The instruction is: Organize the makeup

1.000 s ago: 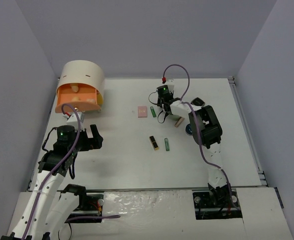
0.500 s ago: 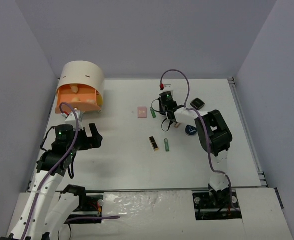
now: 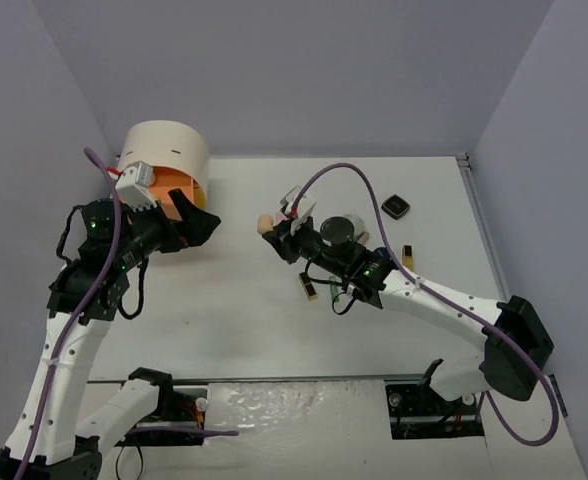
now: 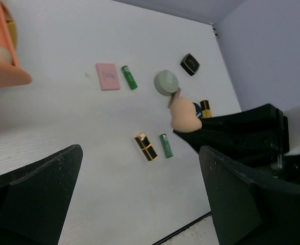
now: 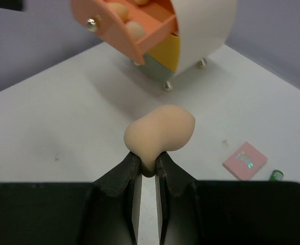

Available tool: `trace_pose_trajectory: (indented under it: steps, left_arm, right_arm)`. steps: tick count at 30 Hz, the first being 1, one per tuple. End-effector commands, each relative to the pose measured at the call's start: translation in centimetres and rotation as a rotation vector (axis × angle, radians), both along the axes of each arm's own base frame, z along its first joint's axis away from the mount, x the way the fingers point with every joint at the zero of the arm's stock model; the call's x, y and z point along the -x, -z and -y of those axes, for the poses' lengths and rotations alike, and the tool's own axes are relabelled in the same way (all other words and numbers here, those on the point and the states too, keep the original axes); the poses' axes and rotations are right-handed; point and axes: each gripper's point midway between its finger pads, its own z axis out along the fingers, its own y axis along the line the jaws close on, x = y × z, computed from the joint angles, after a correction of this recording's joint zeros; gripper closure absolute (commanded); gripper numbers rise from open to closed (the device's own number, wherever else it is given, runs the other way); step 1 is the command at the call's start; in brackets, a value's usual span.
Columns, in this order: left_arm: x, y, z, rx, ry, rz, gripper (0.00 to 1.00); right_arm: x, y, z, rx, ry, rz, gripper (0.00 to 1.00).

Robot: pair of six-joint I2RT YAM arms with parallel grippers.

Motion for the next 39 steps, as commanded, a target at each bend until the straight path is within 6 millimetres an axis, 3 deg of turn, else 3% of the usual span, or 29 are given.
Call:
trace_pose_trajectory:
  steps: [1, 7, 13, 17, 19, 22, 30, 33, 35, 37, 39]
  left_arm:
    - [0.4, -3.9, 3.5, 0.162, 0.096, 0.041, 0.03]
    - [1.0, -3.7, 6.7, 0.167, 0.134, 0.015, 0.03]
    - [1.4, -3.7, 10.0, 0.171, 0.177, 0.006, 0.04]
    - [1.3, -3.8, 11.3, 0.164, 0.183, 0.006, 0.13]
    - [1.3, -3.7, 12.1, 0.163, 0.195, 0.006, 0.2]
    - [1.3, -3.7, 12.9, 0.163, 0.204, 0.007, 0.39]
    - [1.5, -3.6, 14.2, 0.167, 0.219, 0.019, 0.98]
    - [1.4, -3.6, 14.2, 0.165, 0.209, 0.028, 1.0]
    - [1.3, -3.7, 13.9, 0.158, 0.197, 0.04, 1.0]
    - [1.1, -3.7, 13.4, 0.135, 0.181, 0.059, 1.0]
    - [0.8, -3.6, 12.7, 0.097, 0.153, 0.074, 1.0]
  right_arm:
    - [3.4, -6.7, -0.6, -0.149, -0.097, 0.168, 1.0]
    - [6.0, -8.4, 0.0, -0.195, -0.134, 0.193, 1.0]
    - [6.7, -8.7, 0.6, -0.205, -0.135, 0.199, 1.0]
    - [6.9, -8.6, 1.0, -0.205, -0.131, 0.2, 1.0]
    - [7.0, -8.4, 1.1, -0.203, -0.127, 0.198, 1.0]
    - [7.0, -8.3, 1.4, -0.204, -0.124, 0.198, 1.0]
    - [6.9, -8.1, 2.0, -0.204, -0.097, 0.202, 0.99]
    - [6.8, -7.8, 2.1, -0.197, -0.087, 0.198, 0.85]
    - [6.6, -7.6, 2.3, -0.191, -0.075, 0.193, 0.67]
    - [6.5, -7.2, 2.6, -0.176, -0.06, 0.184, 0.41]
    - [6.2, -6.7, 3.0, -0.163, -0.036, 0.177, 0.27]
